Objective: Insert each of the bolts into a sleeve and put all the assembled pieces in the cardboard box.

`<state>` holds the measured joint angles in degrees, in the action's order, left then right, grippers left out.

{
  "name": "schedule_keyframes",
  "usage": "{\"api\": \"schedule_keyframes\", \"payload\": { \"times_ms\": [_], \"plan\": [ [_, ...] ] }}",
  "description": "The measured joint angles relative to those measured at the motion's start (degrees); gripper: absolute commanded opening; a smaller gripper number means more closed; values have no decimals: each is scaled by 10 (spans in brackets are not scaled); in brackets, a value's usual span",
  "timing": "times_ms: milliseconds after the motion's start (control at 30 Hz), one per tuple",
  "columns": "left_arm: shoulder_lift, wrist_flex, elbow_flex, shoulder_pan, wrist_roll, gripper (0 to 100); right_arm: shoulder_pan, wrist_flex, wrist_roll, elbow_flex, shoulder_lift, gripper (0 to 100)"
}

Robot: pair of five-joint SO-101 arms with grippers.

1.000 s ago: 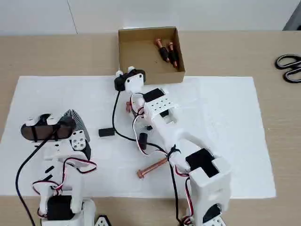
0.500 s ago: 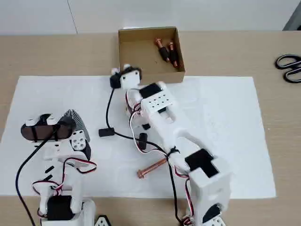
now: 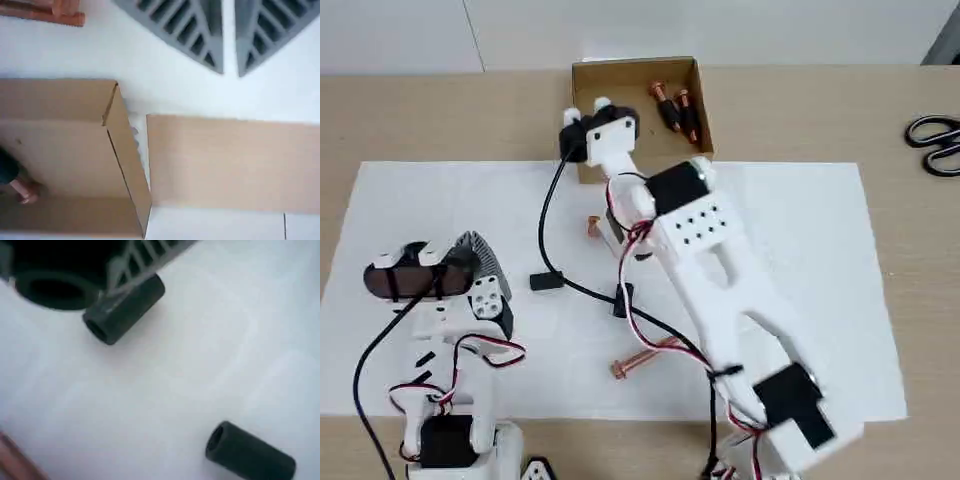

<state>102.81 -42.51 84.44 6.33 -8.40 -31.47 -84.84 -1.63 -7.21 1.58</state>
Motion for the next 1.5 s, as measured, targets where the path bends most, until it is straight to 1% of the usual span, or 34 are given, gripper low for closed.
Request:
{"api": "schedule_keyframes", "payload": {
  "times_ms": [100, 267, 400, 467, 633, 867, 1033, 1200, 1333, 1500],
  "plan": [
    [0, 4, 0, -14, 0, 6, 22, 19, 2, 33, 59, 9],
    [0, 4, 0, -71, 3, 6, 85, 77, 15, 162, 187, 8],
    [0, 4, 0, -98, 1, 6, 158, 161, 15, 301, 298, 8],
    [0, -7, 0, -100, 2, 6, 182, 212, 15, 380, 338, 8],
    [0, -33, 0, -100, 0, 6, 196, 315, 15, 549, 425, 7],
    [0, -57, 0, -100, 0, 7, 209, 388, 15, 695, 523, 7],
    [0, -120, -11, -135, 0, 7, 258, 487, 15, 804, 571, 7],
    [0, -127, -84, -159, 0, 7, 283, 563, 15, 890, 644, 7],
    [-70, -167, -135, -188, 0, 6, 283, 577, 15, 942, 720, 7],
    [-211, -231, -241, -200, -2, 6, 318, 577, 15, 993, 833, 7]
  ]
}}
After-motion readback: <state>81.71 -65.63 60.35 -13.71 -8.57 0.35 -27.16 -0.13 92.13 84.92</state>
